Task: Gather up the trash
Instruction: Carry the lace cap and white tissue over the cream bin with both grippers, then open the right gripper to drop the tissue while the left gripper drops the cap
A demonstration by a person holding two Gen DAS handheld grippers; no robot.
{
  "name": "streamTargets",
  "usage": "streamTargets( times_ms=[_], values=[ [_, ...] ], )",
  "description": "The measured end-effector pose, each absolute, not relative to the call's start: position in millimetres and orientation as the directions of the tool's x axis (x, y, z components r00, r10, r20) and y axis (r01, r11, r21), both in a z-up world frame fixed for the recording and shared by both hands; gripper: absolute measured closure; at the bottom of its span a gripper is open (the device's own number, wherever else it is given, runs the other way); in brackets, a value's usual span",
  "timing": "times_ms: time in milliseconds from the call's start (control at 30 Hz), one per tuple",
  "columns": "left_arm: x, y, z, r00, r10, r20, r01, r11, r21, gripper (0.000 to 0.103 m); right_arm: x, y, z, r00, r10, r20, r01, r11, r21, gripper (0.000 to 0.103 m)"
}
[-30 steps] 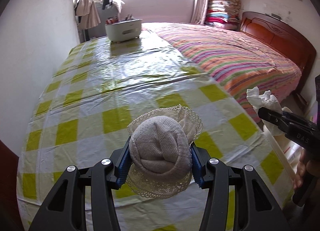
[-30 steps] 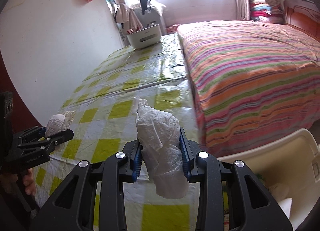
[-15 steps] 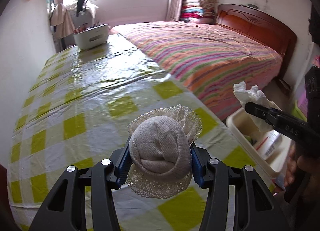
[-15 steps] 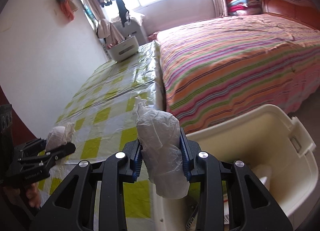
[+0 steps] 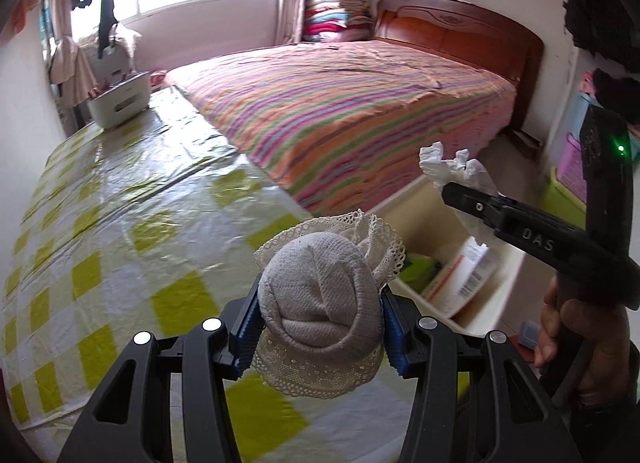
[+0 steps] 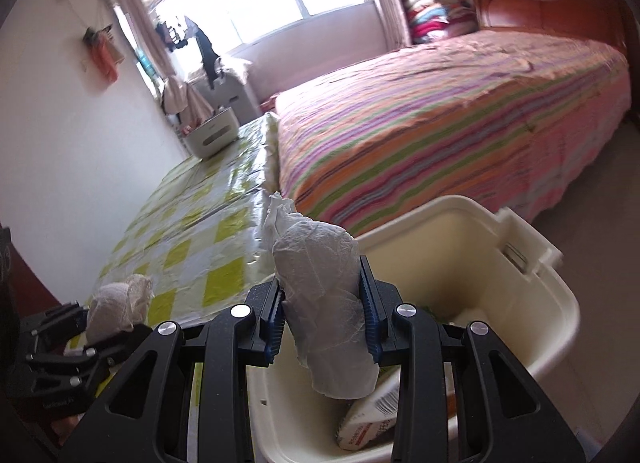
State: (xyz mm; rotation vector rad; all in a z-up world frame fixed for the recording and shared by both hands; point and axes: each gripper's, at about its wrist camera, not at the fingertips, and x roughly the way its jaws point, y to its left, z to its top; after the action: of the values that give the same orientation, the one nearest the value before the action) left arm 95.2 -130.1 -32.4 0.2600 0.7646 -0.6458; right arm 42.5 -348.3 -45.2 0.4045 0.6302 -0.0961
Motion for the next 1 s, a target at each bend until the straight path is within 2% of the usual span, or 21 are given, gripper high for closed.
streamTargets(
  times_ms=[1000],
  values=[
    [78.0,-216.4,-53.0,0.435,-0.477,-0.764,0.71,0.703,-0.035,0.054,6.4,-403.5,-55.1,0.824,-0.076,-0.561,0.345,0.853,0.391,0.072]
  ],
)
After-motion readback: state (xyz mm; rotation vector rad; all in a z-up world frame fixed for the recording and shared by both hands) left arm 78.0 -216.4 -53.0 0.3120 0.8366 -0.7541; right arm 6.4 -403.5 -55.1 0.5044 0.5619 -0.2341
